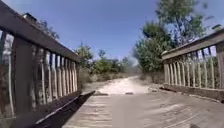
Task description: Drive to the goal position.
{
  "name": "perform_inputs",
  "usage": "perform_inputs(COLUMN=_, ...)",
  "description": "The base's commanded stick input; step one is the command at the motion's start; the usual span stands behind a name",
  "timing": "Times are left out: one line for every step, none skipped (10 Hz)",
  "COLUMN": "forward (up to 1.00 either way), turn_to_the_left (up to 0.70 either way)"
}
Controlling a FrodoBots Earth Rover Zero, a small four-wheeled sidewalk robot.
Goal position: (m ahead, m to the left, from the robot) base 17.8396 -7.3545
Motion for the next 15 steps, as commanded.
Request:
perform_inputs(forward=0.45, turn_to_the_left=0.02)
perform_inputs(forward=0.45, turn_to_the_left=0.02)
perform_inputs(forward=0.45, turn_to_the_left=0.02)
perform_inputs(forward=0.45, turn_to_the_left=0.02)
perform_inputs(forward=0.45, turn_to_the_left=0.02)
perform_inputs(forward=0.45, turn_to_the_left=0.02)
perform_inputs(forward=0.45, turn_to_the_left=0.02)
perform_inputs(forward=0.45, turn_to_the_left=0.02)
perform_inputs(forward=0.45, turn_to_the_left=0.02)
perform_inputs(forward=0.45, turn_to_the_left=0.02)
perform_inputs(forward=0.45, turn_to_the_left=0.02)
perform_inputs(forward=0.45, turn_to_the_left=0.02)
perform_inputs(forward=0.45, turn_to_the_left=0.02)
perform_inputs(forward=0.45, turn_to_the_left=0.02)
perform_inputs(forward=0.45, turn_to_the_left=0.02)
